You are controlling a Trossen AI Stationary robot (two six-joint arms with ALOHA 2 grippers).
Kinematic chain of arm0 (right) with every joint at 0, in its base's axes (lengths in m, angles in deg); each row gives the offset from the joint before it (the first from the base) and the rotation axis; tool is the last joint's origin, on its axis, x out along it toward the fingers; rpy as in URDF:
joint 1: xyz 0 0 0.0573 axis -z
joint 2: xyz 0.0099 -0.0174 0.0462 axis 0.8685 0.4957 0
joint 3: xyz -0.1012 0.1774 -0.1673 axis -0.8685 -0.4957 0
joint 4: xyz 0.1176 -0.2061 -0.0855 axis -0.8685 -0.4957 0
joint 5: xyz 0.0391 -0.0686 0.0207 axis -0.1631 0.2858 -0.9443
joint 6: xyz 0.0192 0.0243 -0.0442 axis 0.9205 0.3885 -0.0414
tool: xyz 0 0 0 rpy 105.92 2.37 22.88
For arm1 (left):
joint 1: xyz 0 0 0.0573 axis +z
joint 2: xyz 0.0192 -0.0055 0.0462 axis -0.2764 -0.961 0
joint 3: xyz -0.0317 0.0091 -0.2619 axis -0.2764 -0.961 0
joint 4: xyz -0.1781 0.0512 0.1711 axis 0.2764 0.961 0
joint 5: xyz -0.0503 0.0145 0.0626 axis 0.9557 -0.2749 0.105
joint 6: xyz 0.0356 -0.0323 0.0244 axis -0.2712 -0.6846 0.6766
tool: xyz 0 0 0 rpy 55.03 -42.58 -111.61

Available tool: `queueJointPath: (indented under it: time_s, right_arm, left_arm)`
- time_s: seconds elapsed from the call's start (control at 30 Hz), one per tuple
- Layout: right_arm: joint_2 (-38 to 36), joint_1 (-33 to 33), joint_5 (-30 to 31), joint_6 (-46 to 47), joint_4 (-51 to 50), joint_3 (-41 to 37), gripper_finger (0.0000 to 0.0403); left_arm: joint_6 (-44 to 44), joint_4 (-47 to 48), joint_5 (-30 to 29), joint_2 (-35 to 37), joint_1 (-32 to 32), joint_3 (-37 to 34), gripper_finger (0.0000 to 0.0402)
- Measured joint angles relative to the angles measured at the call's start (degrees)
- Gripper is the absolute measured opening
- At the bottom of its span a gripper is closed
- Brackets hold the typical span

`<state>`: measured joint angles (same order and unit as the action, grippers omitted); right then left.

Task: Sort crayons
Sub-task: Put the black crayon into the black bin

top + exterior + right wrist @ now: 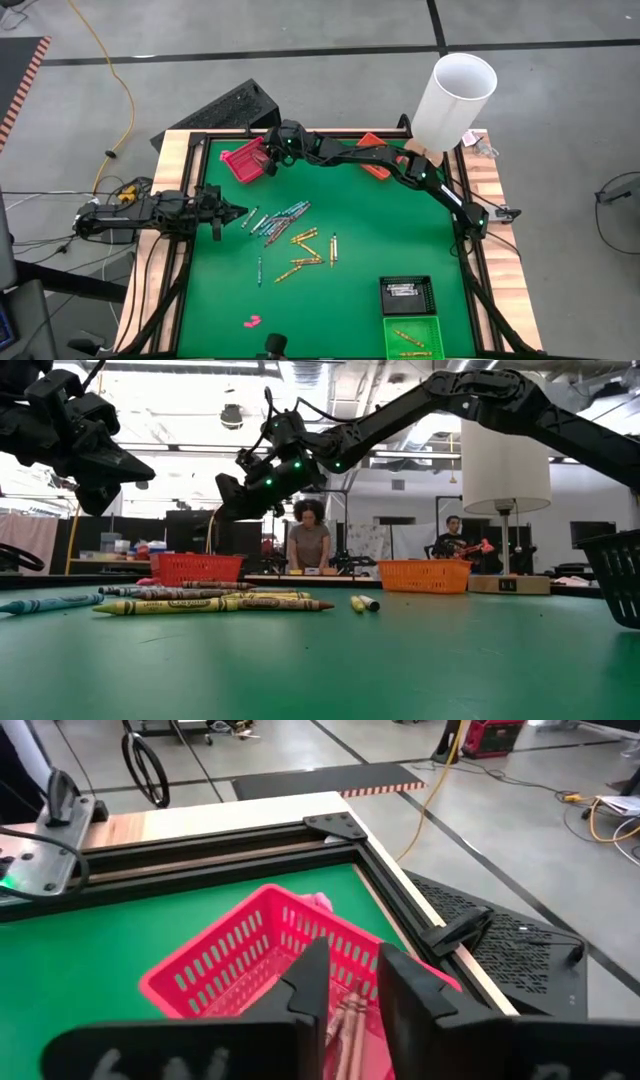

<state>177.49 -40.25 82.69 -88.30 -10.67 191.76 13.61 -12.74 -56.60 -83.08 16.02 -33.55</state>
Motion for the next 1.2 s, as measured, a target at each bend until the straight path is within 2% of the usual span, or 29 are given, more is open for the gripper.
queueJointPath:
  time_s: [0.13, 0.3, 0.5, 0.63, 0.9, 1.2]
  right_arm:
    - [0.0, 0.0, -1.5, -0.3, -0.1, 0.0, 0.01]
    - [-2.0, -0.6, -12.4, -3.7, -2.0, 0.0, 0.0102]
    - [-2.9, -3.2, -20.1, -8.3, -7.4, 0.0, 0.0102]
    - [-2.1, -5.6, -20.4, -13.3, -7.7, 0.0, 0.0102]
    - [1.8, -9.3, -20.3, -14.5, -5.6, 0.1, 0.0102]
    - [4.9, -9.6, -19.5, -13.8, -1.9, -0.1, 0.0102]
  left_arm:
    - [0.0, 0.0, 0.0, 0.0, 0.0, 0.0, 0.0]
    - [0.0, 0.0, 0.0, 0.0, 0.0, 0.0, 0.0]
    - [0.0, 0.0, 0.0, 0.0, 0.0, 0.0, 0.0]
    - [0.0, 0.0, 0.0, 0.0, 0.0, 0.0, 0.0]
    - [-0.1, 0.0, 0.0, 0.0, 0.0, 0.0, 0.0]
    - [-1.3, 0.7, 0.6, 0.0, 0.0, 0.0, 0.0]
